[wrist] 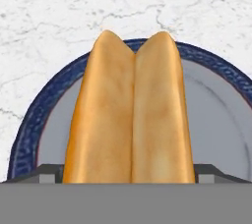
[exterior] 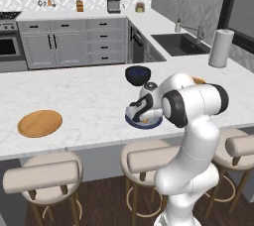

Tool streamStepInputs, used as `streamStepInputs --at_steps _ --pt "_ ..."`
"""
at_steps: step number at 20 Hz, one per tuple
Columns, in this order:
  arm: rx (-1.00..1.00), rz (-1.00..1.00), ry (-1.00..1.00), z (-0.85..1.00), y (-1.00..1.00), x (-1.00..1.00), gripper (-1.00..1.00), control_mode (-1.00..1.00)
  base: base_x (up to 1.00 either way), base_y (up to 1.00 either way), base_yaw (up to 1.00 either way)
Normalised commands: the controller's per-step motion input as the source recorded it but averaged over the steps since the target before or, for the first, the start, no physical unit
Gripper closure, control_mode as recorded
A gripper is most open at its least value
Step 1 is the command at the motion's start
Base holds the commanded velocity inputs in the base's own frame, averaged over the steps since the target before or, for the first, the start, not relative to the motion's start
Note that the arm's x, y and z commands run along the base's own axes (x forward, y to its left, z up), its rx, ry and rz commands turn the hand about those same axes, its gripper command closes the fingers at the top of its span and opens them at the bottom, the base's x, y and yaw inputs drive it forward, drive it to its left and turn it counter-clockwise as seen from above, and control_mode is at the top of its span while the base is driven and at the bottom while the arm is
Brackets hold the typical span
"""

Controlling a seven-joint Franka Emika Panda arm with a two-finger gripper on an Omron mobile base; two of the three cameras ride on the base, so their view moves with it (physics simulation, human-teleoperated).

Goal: Place one bun and one sausage from the bowl on each plate.

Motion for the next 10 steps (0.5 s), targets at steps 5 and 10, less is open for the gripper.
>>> streamStepInputs --at_steps 5,10 --pt "0.00 0.01 -0.02 0.04 0.00 -0.04 -1.00 -1.00 0.00 0.00 0.00" --pt "0.00 0.03 -0.08 0.43 -0.09 -0.35 -1.00 -1.00 0.00 0.00 0.00"
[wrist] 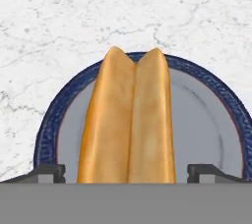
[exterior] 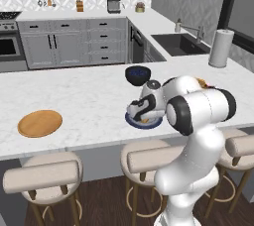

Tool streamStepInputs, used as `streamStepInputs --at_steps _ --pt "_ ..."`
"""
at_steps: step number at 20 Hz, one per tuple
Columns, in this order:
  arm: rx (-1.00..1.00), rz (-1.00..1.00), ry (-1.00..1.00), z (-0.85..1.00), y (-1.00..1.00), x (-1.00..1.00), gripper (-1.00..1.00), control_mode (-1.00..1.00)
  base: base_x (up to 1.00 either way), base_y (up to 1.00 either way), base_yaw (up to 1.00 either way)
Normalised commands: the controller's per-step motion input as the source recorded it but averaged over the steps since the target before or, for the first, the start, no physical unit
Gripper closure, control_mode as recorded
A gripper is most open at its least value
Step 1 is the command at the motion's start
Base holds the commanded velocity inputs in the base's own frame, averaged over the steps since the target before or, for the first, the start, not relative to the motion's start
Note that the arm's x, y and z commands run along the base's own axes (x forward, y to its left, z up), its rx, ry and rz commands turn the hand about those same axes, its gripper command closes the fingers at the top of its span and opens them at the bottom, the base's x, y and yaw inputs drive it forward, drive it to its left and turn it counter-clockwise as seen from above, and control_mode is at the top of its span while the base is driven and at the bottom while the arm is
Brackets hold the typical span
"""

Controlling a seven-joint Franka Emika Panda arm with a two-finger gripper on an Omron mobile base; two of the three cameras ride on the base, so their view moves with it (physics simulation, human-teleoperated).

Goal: Place one bun and one sausage from the bowl on each plate.

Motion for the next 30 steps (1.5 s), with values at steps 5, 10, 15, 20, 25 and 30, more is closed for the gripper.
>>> streamStepInputs --at_steps 5,10,15,20,25,30 --pt "0.00 0.00 -0.05 0.70 -0.34 -0.31 -1.00 -1.00 0.00 0.00 0.00" --pt "0.00 -0.01 -0.11 0.79 -0.23 -0.04 -1.00 -1.00 0.00 0.00 0.00" --pt "0.00 -0.11 0.00 0.67 -0.53 0.03 -1.00 -1.00 0.00 0.00 0.00" --pt "0.00 -0.18 0.06 0.32 -0.82 0.08 -1.00 -1.00 0.00 0.00 0.00" --pt "0.00 -0.23 0.06 0.04 -0.88 0.00 -1.00 -1.00 0.00 0.00 0.00" --pt "-0.05 0.06 0.02 0.03 -0.63 -0.04 -1.00 -1.00 0.00 0.00 0.00"
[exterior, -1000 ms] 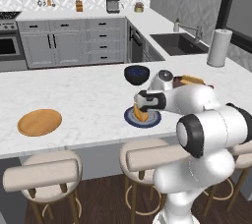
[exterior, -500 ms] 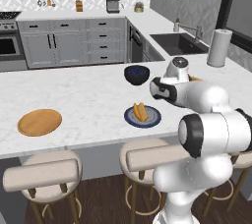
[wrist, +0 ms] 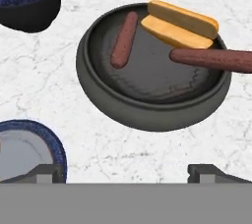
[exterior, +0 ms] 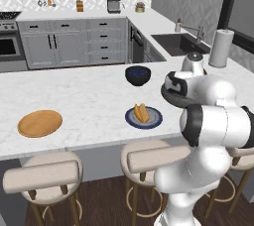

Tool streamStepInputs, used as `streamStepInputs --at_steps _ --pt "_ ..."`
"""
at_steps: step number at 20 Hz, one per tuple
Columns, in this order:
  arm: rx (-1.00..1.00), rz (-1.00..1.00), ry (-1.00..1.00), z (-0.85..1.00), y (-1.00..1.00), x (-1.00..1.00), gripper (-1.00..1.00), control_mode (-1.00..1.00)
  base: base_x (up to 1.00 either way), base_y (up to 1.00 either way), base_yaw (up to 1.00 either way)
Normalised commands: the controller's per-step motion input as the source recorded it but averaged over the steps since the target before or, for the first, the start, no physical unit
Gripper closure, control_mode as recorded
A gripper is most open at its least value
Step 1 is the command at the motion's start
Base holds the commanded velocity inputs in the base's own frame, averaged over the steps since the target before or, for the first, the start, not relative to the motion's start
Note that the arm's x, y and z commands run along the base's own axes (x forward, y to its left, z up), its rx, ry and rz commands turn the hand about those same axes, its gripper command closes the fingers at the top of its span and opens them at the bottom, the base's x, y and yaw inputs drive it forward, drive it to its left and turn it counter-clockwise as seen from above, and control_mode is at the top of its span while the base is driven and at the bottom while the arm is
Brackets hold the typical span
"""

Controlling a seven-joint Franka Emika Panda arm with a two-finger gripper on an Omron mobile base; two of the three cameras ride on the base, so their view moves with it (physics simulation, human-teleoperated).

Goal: Place one bun and one sausage from the bowl on each plate.

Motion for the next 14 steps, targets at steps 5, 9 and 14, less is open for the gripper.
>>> streamStepInputs --at_steps 5,9,14 --pt "-0.04 0.28 0.03 0.00 -0.62 0.00 -1.00 -1.00 0.00 0.00 0.00" --pt "-0.13 0.18 0.26 0.00 -0.38 0.03 -1.00 -1.00 0.00 0.00 0.00" --pt "-0.21 0.04 0.35 0.05 -0.27 0.16 -1.00 -1.00 0.00 0.00 0.00"
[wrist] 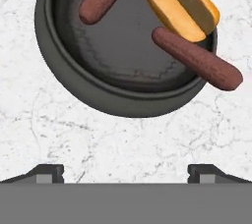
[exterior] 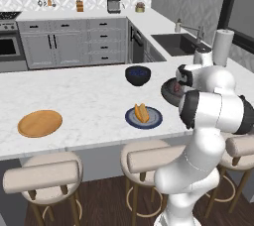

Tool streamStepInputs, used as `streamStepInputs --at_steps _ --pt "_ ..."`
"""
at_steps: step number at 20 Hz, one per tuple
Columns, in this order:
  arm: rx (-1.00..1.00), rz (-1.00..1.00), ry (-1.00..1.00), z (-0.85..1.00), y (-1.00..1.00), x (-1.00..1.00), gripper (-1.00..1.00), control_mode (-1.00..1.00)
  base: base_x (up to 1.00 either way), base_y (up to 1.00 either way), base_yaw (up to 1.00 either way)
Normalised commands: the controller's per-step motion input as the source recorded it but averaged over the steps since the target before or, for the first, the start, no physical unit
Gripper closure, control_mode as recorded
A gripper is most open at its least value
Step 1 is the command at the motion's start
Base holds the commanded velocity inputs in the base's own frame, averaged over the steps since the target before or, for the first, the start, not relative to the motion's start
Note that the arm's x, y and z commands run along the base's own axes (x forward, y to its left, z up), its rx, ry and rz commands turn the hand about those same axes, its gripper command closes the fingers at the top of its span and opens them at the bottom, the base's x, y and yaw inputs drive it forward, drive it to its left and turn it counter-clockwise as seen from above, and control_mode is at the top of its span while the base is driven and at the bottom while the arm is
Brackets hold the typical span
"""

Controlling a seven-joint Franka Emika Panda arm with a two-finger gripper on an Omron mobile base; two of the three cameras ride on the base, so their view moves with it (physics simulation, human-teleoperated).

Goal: Place one bun and one sausage from the bowl on each plate.

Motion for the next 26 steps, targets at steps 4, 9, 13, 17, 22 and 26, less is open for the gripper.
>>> streamStepInputs --at_steps 4,9,13,17,22,26 --pt "-0.04 0.06 0.08 -0.01 -0.32 0.07 -1.00 -1.00 0.00 0.00 0.00" --pt "0.00 0.05 0.04 -0.09 -0.45 0.03 -1.00 -1.00 0.00 0.00 0.00" --pt "0.00 0.10 0.10 -0.14 -0.34 0.26 -1.00 -1.00 0.00 0.00 0.00" --pt "0.00 0.10 0.02 -0.11 -0.25 0.39 -1.00 -1.00 0.00 0.00 0.00" --pt "0.00 0.11 0.00 -0.24 -0.22 0.39 -1.00 -1.00 0.00 0.00 0.00" --pt "0.00 0.11 0.01 -0.34 -0.27 0.34 -1.00 -1.00 0.00 0.00 0.00"
